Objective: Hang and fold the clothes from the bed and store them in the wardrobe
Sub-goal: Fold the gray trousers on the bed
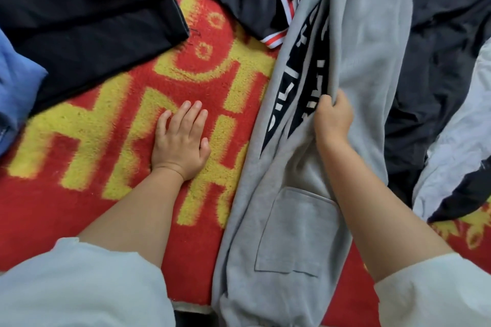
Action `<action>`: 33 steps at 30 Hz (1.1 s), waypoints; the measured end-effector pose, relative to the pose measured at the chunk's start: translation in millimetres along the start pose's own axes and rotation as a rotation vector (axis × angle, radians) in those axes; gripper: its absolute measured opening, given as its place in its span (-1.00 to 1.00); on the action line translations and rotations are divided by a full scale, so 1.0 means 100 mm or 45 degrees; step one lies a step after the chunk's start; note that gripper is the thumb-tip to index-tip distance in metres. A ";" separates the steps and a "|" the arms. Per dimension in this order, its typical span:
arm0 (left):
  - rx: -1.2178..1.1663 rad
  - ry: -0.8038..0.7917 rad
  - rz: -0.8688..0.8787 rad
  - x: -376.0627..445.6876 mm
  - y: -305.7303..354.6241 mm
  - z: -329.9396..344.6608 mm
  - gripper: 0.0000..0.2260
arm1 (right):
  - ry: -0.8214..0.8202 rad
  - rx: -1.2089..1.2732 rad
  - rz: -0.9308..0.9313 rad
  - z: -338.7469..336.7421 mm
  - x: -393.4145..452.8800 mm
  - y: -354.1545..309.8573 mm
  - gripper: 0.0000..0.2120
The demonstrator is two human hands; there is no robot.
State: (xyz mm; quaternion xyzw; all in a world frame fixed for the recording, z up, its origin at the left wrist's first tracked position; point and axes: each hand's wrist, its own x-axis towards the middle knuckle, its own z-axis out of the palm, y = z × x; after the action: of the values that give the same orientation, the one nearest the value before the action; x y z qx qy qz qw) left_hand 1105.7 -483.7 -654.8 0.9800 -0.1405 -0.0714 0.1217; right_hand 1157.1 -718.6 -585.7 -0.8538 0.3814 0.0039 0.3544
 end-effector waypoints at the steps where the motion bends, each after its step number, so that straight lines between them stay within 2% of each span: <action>1: -0.003 -0.001 -0.004 0.01 0.00 0.00 -0.49 | -0.006 0.146 0.114 -0.08 0.01 0.02 -0.83; 4: -0.003 -0.020 -0.013 0.00 0.00 0.00 -0.49 | -0.060 0.451 0.258 -0.24 -0.03 0.09 -0.68; 7: -0.012 -0.024 -0.022 0.01 0.03 -0.01 -0.49 | -0.151 0.483 0.158 -0.27 -0.07 0.07 -0.73; 12: -0.007 0.025 -0.009 0.00 0.02 0.02 -0.51 | -0.176 0.095 -0.126 -0.14 -0.08 -0.11 -0.90; 15: -0.011 0.033 -0.027 0.01 0.01 0.03 -0.50 | -0.255 -0.131 -0.120 -0.14 -0.08 -0.10 -0.66; 19: -0.005 0.021 -0.040 0.00 0.01 0.02 -0.50 | -0.327 -0.313 -0.059 -0.31 -0.13 0.06 -0.67; 20: -0.011 0.003 -0.043 0.00 0.02 0.00 -0.51 | -0.390 -0.250 -0.068 -0.36 -0.19 0.10 -0.65; 22: -0.051 -0.012 -0.116 0.00 0.09 -0.05 -0.53 | -0.712 -0.059 -0.102 -0.46 -0.33 0.16 -0.61; 24: -0.262 -0.033 -0.266 0.04 0.26 -0.18 -0.52 | -1.066 0.031 -0.087 -0.48 -0.44 0.21 -0.63; 25: -0.436 -0.068 -0.307 0.09 0.39 -0.26 -0.54 | -1.116 0.039 -0.083 -0.49 -0.46 0.24 -0.68; 26: -0.630 -0.155 -0.318 0.15 0.56 -0.33 -0.57 | -1.036 0.055 -0.091 -0.54 -0.45 0.29 -0.71; 27: -0.799 -0.256 -0.307 0.18 0.71 -0.37 -0.58 | -0.851 0.040 -0.105 -0.60 -0.44 0.32 -0.72; 30: -0.835 -0.364 -0.343 0.22 1.19 -0.36 -0.44 | -0.171 -0.189 -0.183 -0.89 -0.38 0.59 -0.75; 32: -0.682 -0.369 -0.539 0.27 1.37 -0.34 -0.50 | -0.014 -0.292 -0.094 -1.04 -0.35 0.87 -0.64; 33: -0.617 -0.373 -0.610 0.30 1.41 -0.32 -0.55 | -0.028 -0.247 0.080 -1.10 -0.36 0.98 -0.56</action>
State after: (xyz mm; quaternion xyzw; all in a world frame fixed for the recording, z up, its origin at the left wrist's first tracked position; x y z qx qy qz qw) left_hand 1103.7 -616.5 -590.9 0.9072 0.0981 -0.2684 0.3088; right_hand 1039.0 -807.0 -552.8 -0.8715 0.4020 0.0614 0.2741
